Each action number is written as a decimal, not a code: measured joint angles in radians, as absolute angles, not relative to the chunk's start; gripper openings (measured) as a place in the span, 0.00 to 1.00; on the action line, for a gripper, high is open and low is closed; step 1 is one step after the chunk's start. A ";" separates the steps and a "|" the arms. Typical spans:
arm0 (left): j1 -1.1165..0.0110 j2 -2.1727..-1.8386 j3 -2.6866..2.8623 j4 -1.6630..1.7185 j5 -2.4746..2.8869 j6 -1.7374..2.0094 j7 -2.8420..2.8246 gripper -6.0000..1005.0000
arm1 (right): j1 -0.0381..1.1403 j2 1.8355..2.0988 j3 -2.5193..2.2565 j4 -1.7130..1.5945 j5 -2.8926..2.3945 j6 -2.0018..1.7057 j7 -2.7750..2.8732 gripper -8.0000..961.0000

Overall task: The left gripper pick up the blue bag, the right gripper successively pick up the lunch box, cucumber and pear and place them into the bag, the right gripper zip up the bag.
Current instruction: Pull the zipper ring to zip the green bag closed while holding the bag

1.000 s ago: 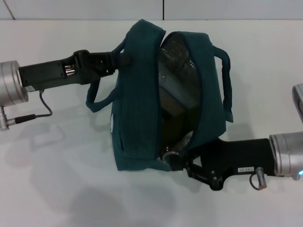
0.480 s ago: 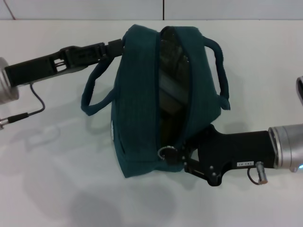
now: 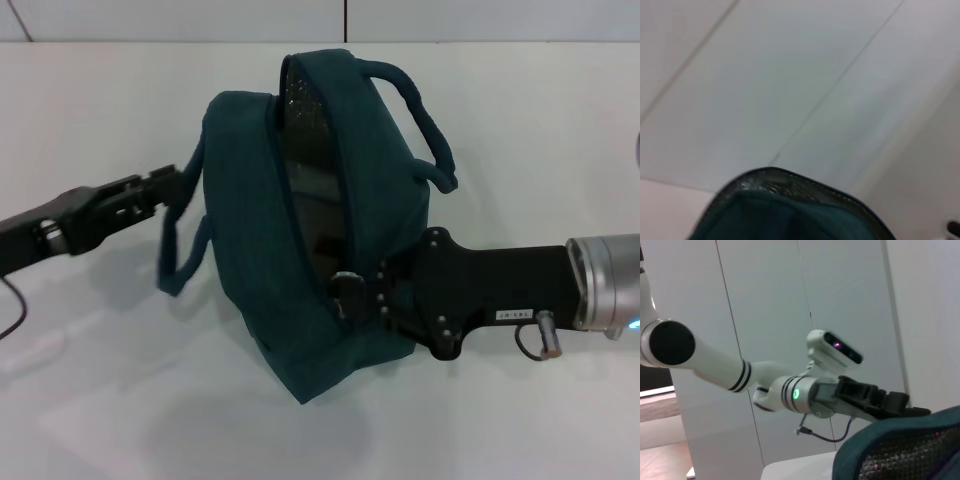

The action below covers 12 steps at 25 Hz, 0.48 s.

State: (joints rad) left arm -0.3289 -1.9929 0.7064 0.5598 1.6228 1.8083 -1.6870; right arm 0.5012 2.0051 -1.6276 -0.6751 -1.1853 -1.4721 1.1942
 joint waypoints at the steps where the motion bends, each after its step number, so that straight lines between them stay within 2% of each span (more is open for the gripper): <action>1: -0.311 -1.995 0.701 0.559 1.615 1.808 -1.656 0.38 | 0.507 2.006 -1.628 -0.669 -1.185 -1.470 1.197 0.03; 12: -0.195 -2.017 0.681 0.554 1.628 1.887 -1.425 0.38 | 0.523 2.009 -1.624 -0.673 -1.186 -1.513 1.207 0.03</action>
